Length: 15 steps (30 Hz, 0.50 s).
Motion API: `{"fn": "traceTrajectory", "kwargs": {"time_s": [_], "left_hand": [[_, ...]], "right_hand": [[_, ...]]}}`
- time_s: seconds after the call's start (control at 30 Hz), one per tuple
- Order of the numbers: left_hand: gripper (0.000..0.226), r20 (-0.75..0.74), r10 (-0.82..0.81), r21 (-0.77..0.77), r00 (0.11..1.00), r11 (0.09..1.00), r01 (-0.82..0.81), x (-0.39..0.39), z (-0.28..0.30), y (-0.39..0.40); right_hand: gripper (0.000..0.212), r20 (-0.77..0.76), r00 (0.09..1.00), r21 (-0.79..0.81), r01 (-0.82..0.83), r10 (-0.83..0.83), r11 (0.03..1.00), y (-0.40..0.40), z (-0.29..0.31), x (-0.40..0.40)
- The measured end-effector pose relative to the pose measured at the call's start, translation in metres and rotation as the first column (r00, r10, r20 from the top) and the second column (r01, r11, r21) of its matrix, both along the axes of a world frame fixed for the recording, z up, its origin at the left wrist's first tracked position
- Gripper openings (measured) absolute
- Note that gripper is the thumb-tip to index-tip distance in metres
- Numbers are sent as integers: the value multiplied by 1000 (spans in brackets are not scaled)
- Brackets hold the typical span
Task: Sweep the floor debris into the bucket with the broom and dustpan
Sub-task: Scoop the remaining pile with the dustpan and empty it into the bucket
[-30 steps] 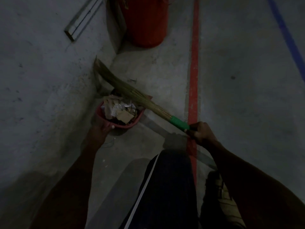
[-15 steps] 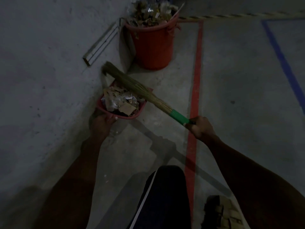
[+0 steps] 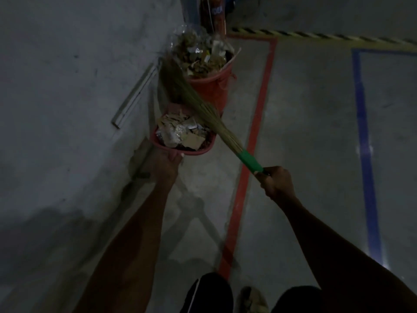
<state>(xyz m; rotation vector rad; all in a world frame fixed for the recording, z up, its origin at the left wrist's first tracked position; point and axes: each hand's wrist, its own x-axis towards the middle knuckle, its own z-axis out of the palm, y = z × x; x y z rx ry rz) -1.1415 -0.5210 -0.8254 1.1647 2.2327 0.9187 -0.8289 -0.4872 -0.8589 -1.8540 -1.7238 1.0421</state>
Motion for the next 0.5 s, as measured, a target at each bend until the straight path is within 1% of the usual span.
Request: {"fn": "traceTrajectory", "kwargs": {"time_s": [0.07,0.1,0.17,0.27,0.3,0.4,0.5], "left_hand": [[38,50,44,-27,998,999,-42,14,41,22],[37,60,31,-38,998,999,-29,17,60,32],[43,40,32,-29,999,999,-31,18,99,59],[52,-16,111,-53,994,992,-111,10,149,105],[53,-14,115,-72,993,991,-116,9,170,121],[43,-26,79,-64,997,995,-81,0,216,166],[51,-40,70,-103,997,992,-74,-17,240,218]], "right_hand": [[47,-20,1000,11,10,-10,1000,17,43,9],[45,-24,1000,12,20,-19,1000,26,63,12],[41,-30,999,14,35,-35,999,51,108,13],[44,-37,998,33,44,-43,998,93,168,8],[44,-27,999,35,40,-40,999,110,188,4],[42,-11,1000,27,22,-22,999,153,230,-12],[39,26,1000,-9,5,-4,1000,205,257,-32]]}}
